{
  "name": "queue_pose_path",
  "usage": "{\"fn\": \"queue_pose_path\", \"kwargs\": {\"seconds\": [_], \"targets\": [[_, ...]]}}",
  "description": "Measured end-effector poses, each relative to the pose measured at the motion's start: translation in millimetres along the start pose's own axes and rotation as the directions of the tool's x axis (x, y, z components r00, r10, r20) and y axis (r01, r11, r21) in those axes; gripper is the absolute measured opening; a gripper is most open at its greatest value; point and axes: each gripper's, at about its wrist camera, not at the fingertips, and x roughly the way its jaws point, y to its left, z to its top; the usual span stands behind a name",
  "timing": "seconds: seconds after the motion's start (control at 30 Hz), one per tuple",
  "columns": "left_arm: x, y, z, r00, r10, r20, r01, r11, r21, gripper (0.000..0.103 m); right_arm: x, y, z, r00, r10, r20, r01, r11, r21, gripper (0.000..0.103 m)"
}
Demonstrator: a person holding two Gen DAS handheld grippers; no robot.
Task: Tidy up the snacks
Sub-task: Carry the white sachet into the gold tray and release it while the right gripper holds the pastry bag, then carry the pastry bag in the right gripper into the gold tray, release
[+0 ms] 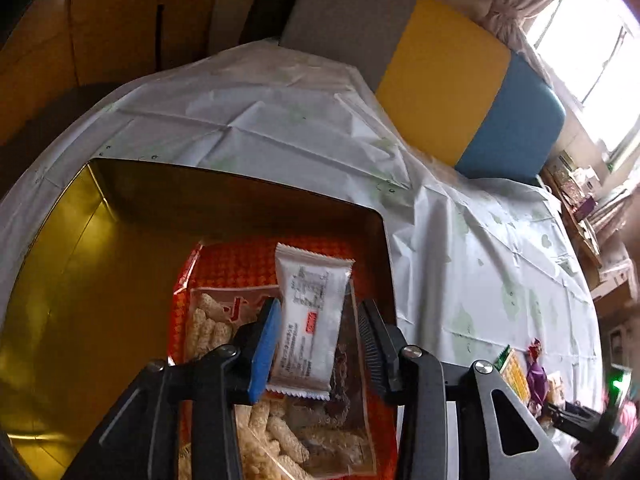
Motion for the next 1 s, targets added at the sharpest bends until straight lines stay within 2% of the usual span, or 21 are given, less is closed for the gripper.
{"fn": "queue_pose_path", "kwargs": {"seconds": [0.27, 0.47, 0.73, 1.0], "targets": [[-28.9, -1.4, -28.8, 0.997, 0.052, 0.057, -0.056, 0.997, 0.061, 0.041, -0.1, 6.5, -2.8, 1.000, -0.017, 0.010, 0.018, 1.000, -0.024, 0.060], [-66.0, -9.0, -61.3, 0.990, 0.077, 0.122, -0.091, 0.989, 0.115, 0.041, -1.8, 11.1, -6.2, 0.999, -0.028, 0.021, 0.029, 0.999, -0.040, 0.060], [-107.0, -24.2, -103.6, 0.980, 0.067, 0.186, -0.104, 0.975, 0.196, 0.041, -5.6, 21.5, -14.0, 0.997, -0.056, 0.047, 0.059, 0.995, -0.074, 0.060], [-119.2, -30.2, -130.3, 0.984, 0.030, 0.173, -0.068, 0.973, 0.221, 0.041, -6.8, 24.7, -18.4, 0.997, -0.057, 0.052, 0.061, 0.996, -0.072, 0.060]]}}
